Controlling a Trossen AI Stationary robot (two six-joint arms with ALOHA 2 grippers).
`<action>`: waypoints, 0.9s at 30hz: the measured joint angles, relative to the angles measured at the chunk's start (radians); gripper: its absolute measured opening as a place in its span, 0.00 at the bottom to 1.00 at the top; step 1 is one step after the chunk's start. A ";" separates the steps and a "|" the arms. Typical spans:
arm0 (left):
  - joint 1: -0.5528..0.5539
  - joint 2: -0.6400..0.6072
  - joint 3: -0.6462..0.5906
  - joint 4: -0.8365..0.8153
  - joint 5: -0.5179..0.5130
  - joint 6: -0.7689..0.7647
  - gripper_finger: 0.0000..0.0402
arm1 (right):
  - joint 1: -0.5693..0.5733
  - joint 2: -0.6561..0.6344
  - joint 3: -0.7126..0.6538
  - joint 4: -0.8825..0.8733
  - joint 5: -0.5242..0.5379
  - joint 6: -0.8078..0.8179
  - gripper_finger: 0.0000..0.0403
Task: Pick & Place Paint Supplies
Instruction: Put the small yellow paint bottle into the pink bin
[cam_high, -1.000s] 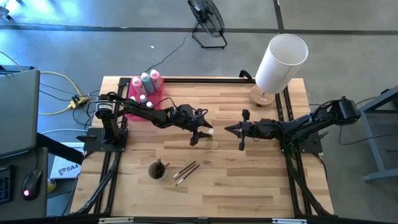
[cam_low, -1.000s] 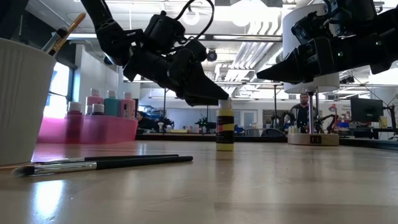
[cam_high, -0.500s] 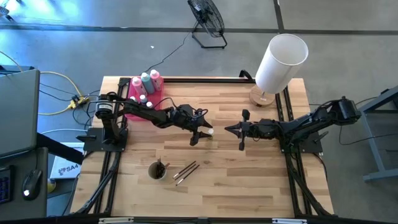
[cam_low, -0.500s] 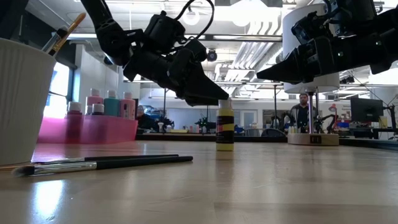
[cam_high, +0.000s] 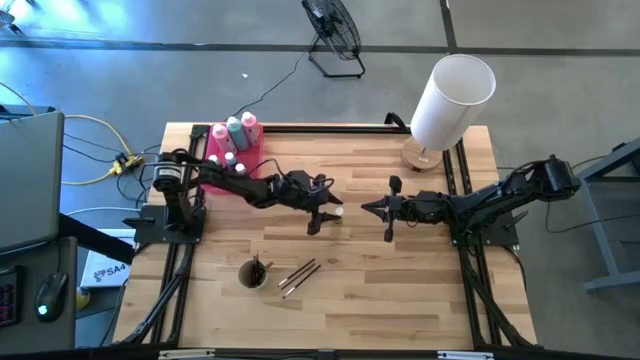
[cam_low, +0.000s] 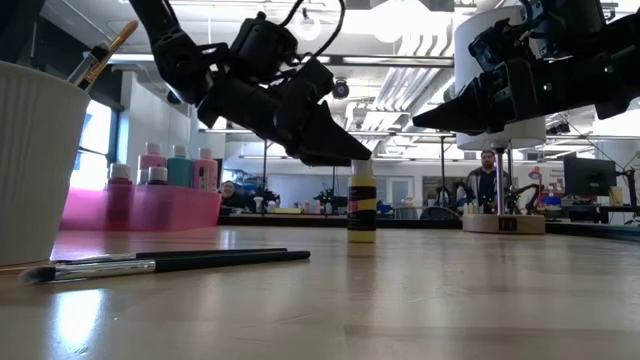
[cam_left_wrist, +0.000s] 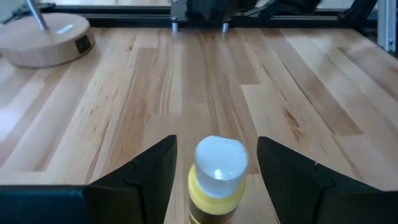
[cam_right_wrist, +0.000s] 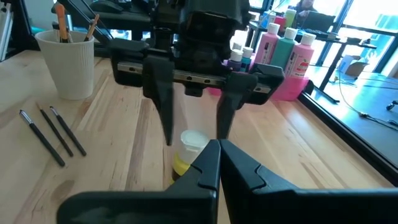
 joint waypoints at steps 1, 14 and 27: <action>-0.001 0.000 0.000 0.000 -0.001 0.010 0.54 | 0.000 0.000 0.000 0.000 0.002 0.000 0.01; -0.005 0.000 0.000 -0.003 -0.013 -0.013 0.54 | 0.000 0.000 0.000 0.000 0.002 0.000 0.01; -0.005 0.000 0.000 -0.017 -0.016 -0.066 0.54 | 0.000 0.000 0.000 0.000 0.002 0.000 0.01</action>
